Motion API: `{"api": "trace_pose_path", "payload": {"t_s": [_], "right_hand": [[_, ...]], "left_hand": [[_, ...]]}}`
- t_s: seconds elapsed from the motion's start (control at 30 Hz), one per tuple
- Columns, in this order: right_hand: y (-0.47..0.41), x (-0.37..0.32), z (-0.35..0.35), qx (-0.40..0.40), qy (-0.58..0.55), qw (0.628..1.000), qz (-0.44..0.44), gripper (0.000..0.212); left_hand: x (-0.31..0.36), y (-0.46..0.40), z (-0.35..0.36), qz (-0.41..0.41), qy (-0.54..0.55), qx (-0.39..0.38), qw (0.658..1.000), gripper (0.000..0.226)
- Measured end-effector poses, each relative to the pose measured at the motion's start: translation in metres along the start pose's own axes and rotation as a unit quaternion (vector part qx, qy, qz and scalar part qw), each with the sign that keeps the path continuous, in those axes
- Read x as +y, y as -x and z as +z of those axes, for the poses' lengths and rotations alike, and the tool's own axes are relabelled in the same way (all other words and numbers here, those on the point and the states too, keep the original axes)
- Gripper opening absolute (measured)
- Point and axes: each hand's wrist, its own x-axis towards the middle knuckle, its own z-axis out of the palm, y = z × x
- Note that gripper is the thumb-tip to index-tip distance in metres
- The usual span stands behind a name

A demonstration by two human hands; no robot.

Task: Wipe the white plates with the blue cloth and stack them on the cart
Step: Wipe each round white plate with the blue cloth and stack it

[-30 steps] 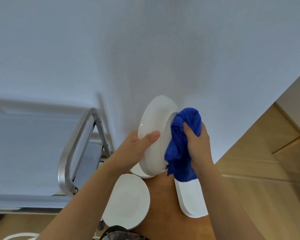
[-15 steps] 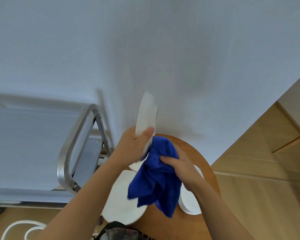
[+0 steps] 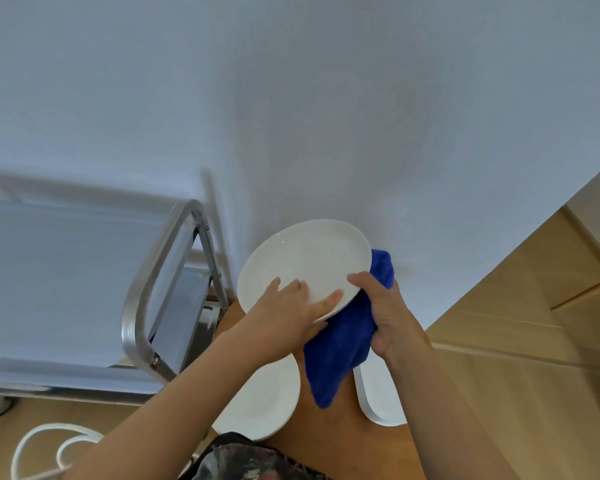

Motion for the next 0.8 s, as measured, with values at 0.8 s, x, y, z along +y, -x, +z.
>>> {"api": "trace_pose_path", "payload": {"t_s": [0.8], "right_hand": [[-0.029, 0.082, -0.053, 0.151, 0.262, 0.95, -0.077, 0.032]], "left_hand": [[-0.085, 0.053, 0.16, -0.438, 0.545, 0.028, 0.714, 0.026]]}}
